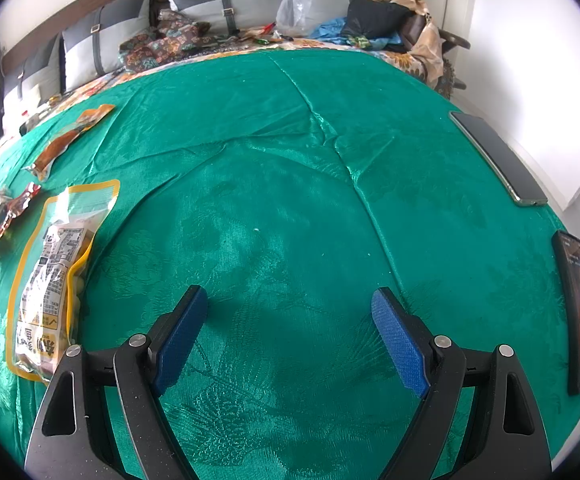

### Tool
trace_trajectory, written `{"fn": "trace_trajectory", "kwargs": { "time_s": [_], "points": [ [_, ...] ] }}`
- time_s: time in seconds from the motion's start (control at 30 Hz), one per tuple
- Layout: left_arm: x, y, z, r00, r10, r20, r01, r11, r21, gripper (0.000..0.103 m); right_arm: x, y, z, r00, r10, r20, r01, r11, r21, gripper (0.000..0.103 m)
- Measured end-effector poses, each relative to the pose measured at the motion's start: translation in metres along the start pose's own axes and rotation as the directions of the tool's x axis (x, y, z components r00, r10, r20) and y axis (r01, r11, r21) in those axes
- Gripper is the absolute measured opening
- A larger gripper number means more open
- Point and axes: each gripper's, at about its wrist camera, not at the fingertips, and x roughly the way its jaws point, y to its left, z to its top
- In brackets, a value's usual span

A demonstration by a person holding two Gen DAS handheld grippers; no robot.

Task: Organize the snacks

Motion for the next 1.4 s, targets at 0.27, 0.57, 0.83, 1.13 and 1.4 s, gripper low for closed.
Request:
{"fn": "trace_trajectory", "kwargs": {
  "time_s": [0.27, 0.57, 0.83, 1.13, 1.4],
  "points": [
    [0.002, -0.002, 0.104, 1.000, 0.001, -0.013, 0.003, 0.972, 0.237, 0.102, 0.002, 0.002, 0.000, 1.000, 0.003, 0.000, -0.003, 1.000, 0.000, 0.087],
    [0.067, -0.005, 0.166, 0.990, -0.026, -0.138, 0.071, 0.941, 0.331, 0.102, 0.001, 0.002, 0.000, 1.000, 0.003, 0.000, -0.003, 1.000, 0.000, 0.087],
    [0.089, -0.003, 0.172, 0.989, -0.100, -0.107, 0.131, 0.932, 0.338, 0.103, 0.002, 0.002, 0.000, 1.000, 0.003, 0.000, -0.003, 1.000, 0.000, 0.088],
    [0.055, -0.025, 0.130, 1.000, 0.014, -0.024, -0.007, 0.962, 0.273, 0.064, 0.001, 0.001, 0.001, 1.000, 0.004, 0.000, -0.004, 1.000, 0.000, 0.088],
    [-0.004, -0.006, 0.011, 0.999, -0.025, 0.028, 0.025, 1.000, 0.001, 0.063, 0.001, 0.001, 0.001, 1.000, 0.004, 0.000, -0.004, 1.000, -0.001, 0.088]
  ]
}}
